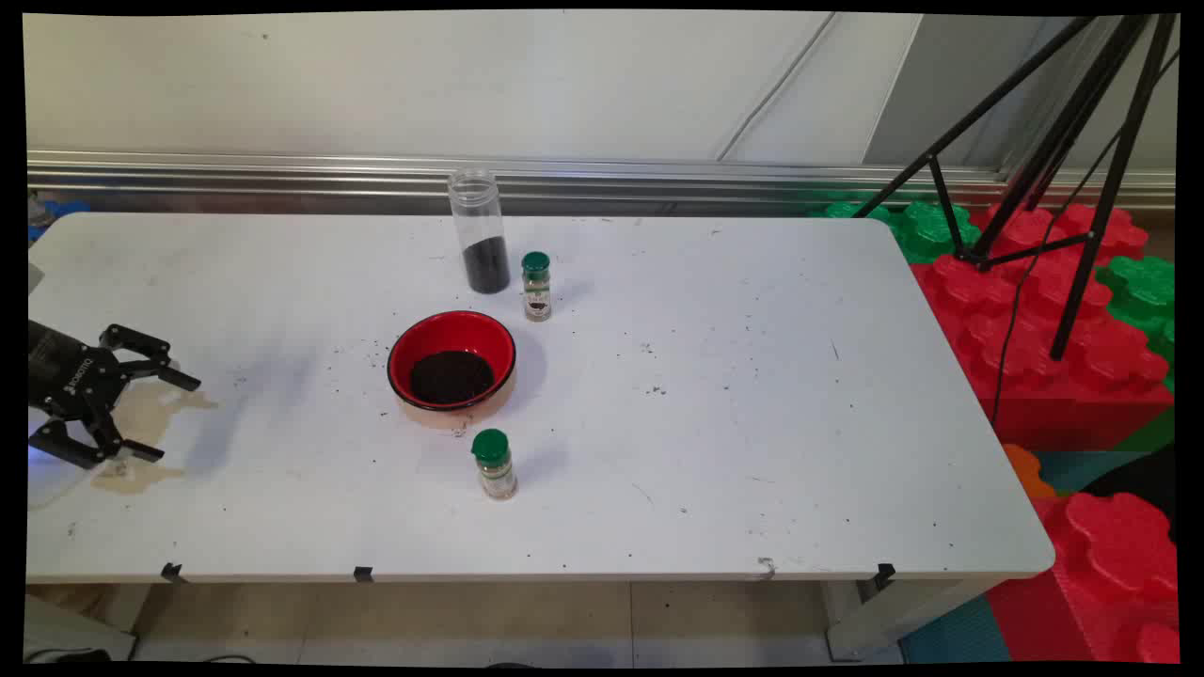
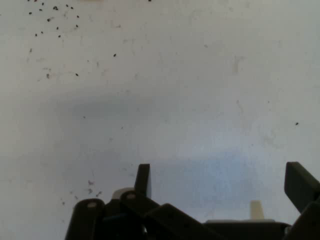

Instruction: Pick up the black seasoning powder from the table

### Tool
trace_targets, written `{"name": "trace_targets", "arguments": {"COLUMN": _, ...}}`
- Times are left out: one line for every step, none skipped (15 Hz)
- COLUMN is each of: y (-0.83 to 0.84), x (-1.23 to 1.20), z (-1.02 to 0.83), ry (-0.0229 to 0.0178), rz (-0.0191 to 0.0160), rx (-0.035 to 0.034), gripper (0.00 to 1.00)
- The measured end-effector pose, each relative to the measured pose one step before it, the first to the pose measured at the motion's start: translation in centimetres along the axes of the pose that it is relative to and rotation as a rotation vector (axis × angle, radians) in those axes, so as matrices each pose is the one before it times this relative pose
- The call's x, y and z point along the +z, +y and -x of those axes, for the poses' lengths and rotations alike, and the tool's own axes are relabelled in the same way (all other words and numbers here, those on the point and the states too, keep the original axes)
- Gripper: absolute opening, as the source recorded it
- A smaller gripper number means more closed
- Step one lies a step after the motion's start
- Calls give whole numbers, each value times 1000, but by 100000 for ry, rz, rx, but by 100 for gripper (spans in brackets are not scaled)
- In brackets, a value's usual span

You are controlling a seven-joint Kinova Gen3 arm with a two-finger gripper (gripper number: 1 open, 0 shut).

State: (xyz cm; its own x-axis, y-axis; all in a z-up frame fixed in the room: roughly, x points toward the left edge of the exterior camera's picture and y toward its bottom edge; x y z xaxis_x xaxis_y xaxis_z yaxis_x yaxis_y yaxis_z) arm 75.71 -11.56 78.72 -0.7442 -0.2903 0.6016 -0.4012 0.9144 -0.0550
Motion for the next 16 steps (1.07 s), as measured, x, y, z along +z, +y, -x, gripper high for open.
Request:
{"name": "trace_targets", "arguments": {"y": -36, "x": -2, "z": -127, "ry": -37, "rz": -358, "rx": -387, "gripper": 100}}
{"name": "trace_targets", "arguments": {"y": -43, "x": 6, "z": -166, "ry": -82, "rz": -406, "rx": -506, "gripper": 100}}
{"name": "trace_targets", "arguments": {"y": -30, "x": 5, "z": -110, "ry": -47, "rz": -269, "rx": -360, "gripper": 100}}
{"name": "trace_targets", "arguments": {"y": -45, "x": 15, "z": -175, "ry": -103, "rz": -401, "rx": -587, "gripper": 100}}
{"name": "trace_targets", "arguments": {"y": -77, "x": 23, "z": -243, "ry": -127, "rz": -555, "rx": -710, "gripper": 100}}
{"name": "trace_targets", "arguments": {"y": -94, "x": 54, "z": -309, "ry": -193, "rz": -712, "rx": -912, "gripper": 100}}
{"name": "trace_targets", "arguments": {"y": -87, "x": 64, "z": -321, "ry": -138, "rz": -764, "rx": -900, "gripper": 100}}
{"name": "trace_targets", "arguments": {"y": -49, "x": 48, "z": -220, "ry": -74, "rz": -492, "rx": -577, "gripper": 100}}
{"name": "trace_targets", "arguments": {"y": -112, "x": 98, "z": -361, "ry": -132, "rz": -911, "rx": -981, "gripper": 100}}
{"name": "trace_targets", "arguments": {"y": -73, "x": 63, "z": -251, "ry": -47, "rz": -681, "rx": -649, "gripper": 100}}
{"name": "trace_targets", "arguments": {"y": -147, "x": 130, "z": -424, "ry": -99, "rz": -1173, "rx": -976, "gripper": 100}}
{"name": "trace_targets", "arguments": {"y": -96, "x": 85, "z": -269, "ry": -52, "rz": -773, "rx": -635, "gripper": 100}}
{"name": "trace_targets", "arguments": {"y": -153, "x": 144, "z": -411, "ry": -90, "rz": -1188, "rx": -943, "gripper": 100}}
{"name": "trace_targets", "arguments": {"y": -146, "x": 120, "z": -313, "ry": -45, "rz": -839, "rx": -603, "gripper": 100}}
{"name": "trace_targets", "arguments": {"y": -189, "x": 183, "z": -487, "ry": -48, "rz": -1434, "rx": -964, "gripper": 100}}
{"name": "trace_targets", "arguments": {"y": -92, "x": 104, "z": -294, "ry": -59, "rz": -953, "rx": -661, "gripper": 100}}
